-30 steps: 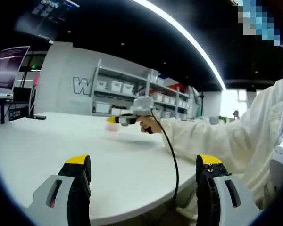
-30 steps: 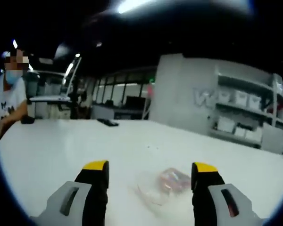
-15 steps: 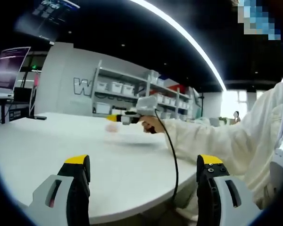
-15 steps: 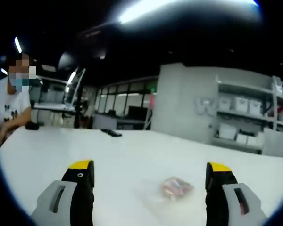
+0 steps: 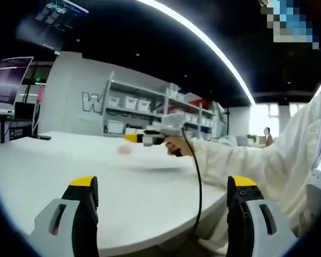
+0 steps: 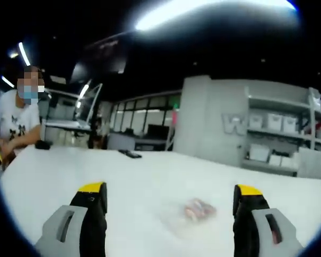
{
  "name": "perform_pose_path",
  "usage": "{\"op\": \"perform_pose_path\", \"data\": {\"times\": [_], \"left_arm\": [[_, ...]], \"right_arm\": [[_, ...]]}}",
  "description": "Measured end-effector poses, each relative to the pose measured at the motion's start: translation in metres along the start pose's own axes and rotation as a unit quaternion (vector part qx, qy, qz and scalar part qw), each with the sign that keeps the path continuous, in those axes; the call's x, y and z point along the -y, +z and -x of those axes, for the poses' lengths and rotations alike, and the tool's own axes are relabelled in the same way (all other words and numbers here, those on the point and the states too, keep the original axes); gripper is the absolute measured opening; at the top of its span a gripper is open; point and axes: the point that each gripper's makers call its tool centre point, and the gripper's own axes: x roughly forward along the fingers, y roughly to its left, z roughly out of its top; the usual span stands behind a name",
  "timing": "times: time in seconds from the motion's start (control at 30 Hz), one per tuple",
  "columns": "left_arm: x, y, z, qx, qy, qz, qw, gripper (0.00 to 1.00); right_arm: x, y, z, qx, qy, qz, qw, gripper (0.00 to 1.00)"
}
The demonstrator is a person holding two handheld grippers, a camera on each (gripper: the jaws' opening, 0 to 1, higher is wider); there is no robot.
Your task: Open the resealable bag by pulling the two sides of the seal apart until the entire bag opening is separated and visibly accessible.
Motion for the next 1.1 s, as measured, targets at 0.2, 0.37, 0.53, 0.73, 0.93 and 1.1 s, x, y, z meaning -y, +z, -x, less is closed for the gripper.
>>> {"op": "perform_pose_path", "data": {"times": [0.2,0.37,0.53,0.73,0.93,1.1], "left_arm": [[0.002,0.004,0.004,0.005,0.003,-0.001,1.0,1.0],[-0.001,0.006,0.006,0.008,0.009,0.001,0.9999,1.0],[-0.001,0.006,0.007,0.009,0.009,0.001,0.9999,1.0],[-0.002,0.004,0.007,0.006,0.01,0.0,0.9999,1.0],[-0.003,0.005,0.007,0.008,0.012,0.002,0.9999,1.0],[-0.003,0.003,0.006,0.006,0.01,0.003,0.9999,1.0]], "right_arm": [[-0.005,0.006,0.011,0.009,0.003,0.001,1.0,1.0],[-0.011,0.007,0.017,0.011,0.01,0.003,0.9999,1.0],[-0.012,0.005,0.019,0.009,0.012,0.003,0.9999,0.99],[-0.012,0.001,0.023,0.007,0.011,-0.003,0.9999,0.98],[-0.011,-0.001,0.03,0.009,0.011,-0.008,0.9999,0.97],[-0.01,-0.002,0.038,0.007,0.009,-0.006,0.9999,0.97]]}}
